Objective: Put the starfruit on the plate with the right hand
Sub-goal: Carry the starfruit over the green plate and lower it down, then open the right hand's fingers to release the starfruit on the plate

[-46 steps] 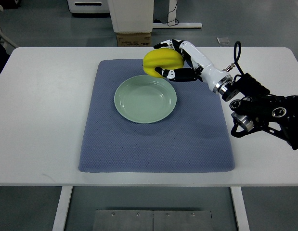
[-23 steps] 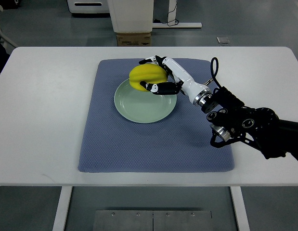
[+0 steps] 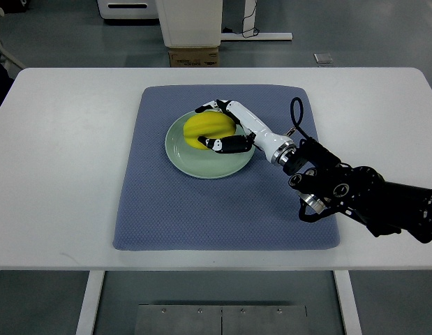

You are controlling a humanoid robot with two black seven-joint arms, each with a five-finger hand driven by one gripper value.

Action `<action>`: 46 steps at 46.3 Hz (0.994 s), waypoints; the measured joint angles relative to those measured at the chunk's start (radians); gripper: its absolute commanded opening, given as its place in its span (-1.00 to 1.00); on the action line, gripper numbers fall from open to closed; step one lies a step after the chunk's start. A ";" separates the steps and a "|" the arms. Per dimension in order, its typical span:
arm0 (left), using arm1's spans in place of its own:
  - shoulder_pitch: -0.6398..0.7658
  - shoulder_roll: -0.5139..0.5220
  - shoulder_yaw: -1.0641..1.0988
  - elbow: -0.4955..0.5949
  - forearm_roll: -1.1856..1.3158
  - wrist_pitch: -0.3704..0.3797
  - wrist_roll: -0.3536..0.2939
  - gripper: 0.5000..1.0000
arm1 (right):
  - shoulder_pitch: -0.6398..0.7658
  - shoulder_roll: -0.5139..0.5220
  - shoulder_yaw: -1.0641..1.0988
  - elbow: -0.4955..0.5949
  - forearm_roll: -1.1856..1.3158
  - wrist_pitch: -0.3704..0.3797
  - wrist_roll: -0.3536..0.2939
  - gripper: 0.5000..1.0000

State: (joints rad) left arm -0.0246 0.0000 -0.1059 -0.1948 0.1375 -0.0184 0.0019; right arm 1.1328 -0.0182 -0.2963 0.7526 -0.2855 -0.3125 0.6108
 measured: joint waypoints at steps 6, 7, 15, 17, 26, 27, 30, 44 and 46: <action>0.000 0.000 0.000 0.000 0.000 0.000 0.000 1.00 | -0.009 0.014 -0.001 -0.021 0.000 0.001 0.000 -1.00; 0.000 0.000 0.000 0.000 0.000 0.000 0.000 1.00 | -0.010 0.015 -0.001 -0.024 0.000 0.001 0.000 -1.00; 0.000 0.000 0.000 0.000 0.000 0.000 0.000 1.00 | -0.015 0.018 0.000 -0.039 0.000 0.001 -0.017 -1.00; 0.000 0.000 0.000 0.000 0.000 0.000 0.000 1.00 | -0.021 0.018 0.001 -0.044 0.000 0.001 -0.023 -0.94; 0.000 0.000 0.000 0.000 0.000 0.000 0.000 1.00 | -0.030 0.018 0.000 -0.049 0.000 0.001 -0.025 -0.30; 0.000 0.000 0.000 0.000 0.000 0.000 0.000 1.00 | -0.030 0.018 0.001 -0.049 0.000 0.001 -0.025 -0.24; 0.000 0.000 0.000 0.000 0.000 0.000 0.000 1.00 | -0.030 0.018 0.000 -0.049 0.000 0.001 -0.026 0.08; 0.000 0.000 0.000 0.000 0.000 0.000 -0.001 1.00 | -0.030 0.018 0.002 -0.049 0.001 0.001 -0.026 0.99; 0.000 0.000 0.000 0.000 0.000 0.000 0.000 1.00 | -0.029 0.018 0.002 -0.049 0.001 0.001 -0.026 0.99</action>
State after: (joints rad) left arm -0.0245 0.0000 -0.1059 -0.1948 0.1379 -0.0184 0.0014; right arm 1.1035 0.0000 -0.2944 0.7040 -0.2844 -0.3113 0.5844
